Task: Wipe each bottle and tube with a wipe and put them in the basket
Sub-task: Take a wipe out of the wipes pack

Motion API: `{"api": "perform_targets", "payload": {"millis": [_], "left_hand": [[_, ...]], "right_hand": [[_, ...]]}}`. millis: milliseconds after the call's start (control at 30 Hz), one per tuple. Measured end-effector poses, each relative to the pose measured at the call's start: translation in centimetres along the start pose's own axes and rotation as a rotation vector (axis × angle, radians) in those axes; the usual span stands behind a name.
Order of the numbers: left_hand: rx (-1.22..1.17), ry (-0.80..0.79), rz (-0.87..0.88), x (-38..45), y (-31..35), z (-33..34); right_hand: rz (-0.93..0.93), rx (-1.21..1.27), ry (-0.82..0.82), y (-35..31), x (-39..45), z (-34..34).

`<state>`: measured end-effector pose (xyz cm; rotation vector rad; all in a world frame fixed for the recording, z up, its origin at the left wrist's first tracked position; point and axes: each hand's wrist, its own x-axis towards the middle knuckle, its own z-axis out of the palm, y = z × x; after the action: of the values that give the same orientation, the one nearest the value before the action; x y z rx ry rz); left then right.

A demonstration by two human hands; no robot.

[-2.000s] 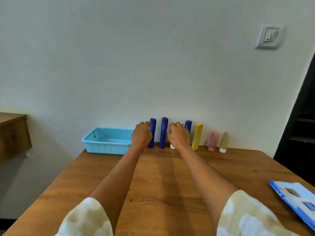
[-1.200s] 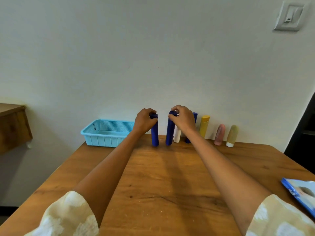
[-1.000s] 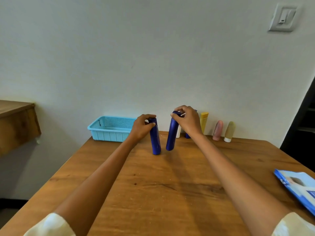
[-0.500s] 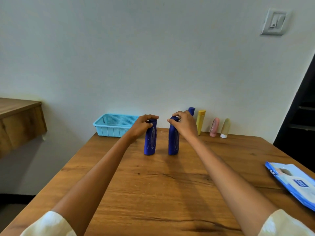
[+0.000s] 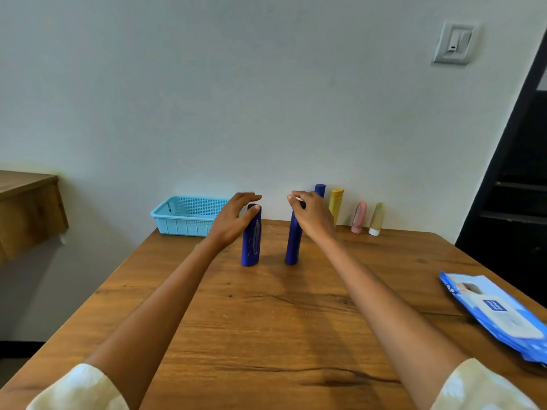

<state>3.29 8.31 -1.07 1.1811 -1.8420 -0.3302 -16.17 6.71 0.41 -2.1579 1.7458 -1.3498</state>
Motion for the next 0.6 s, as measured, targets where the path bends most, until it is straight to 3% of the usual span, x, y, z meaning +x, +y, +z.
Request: {"api": "perform_targets", "payload": {"millis": [167,267,433,533,600], "left_hand": [[0.118,0.176,0.239,-0.7,5.1,1.2],[0.094,0.182,0.388,-1.1,8.9,4.0],[0.076,-0.030,0.523,-2.7,14.6,12.9],[0.081,-0.175,0.517,-3.9,16.8,18.8],[0.061,-0.261,0.468,-4.3,17.9,22.0]], "right_hand": [[-0.028,-0.040,0.165,1.2,-1.5,-2.4],[-0.003,-0.138,0.241,4.0,-3.1,-5.1],[0.231,-0.243,0.230,11.7,-6.6,-11.2],[0.441,-0.320,0.158,16.5,-8.9,-15.5],[0.557,-0.496,0.062,19.3,-10.3,-18.2]]}}
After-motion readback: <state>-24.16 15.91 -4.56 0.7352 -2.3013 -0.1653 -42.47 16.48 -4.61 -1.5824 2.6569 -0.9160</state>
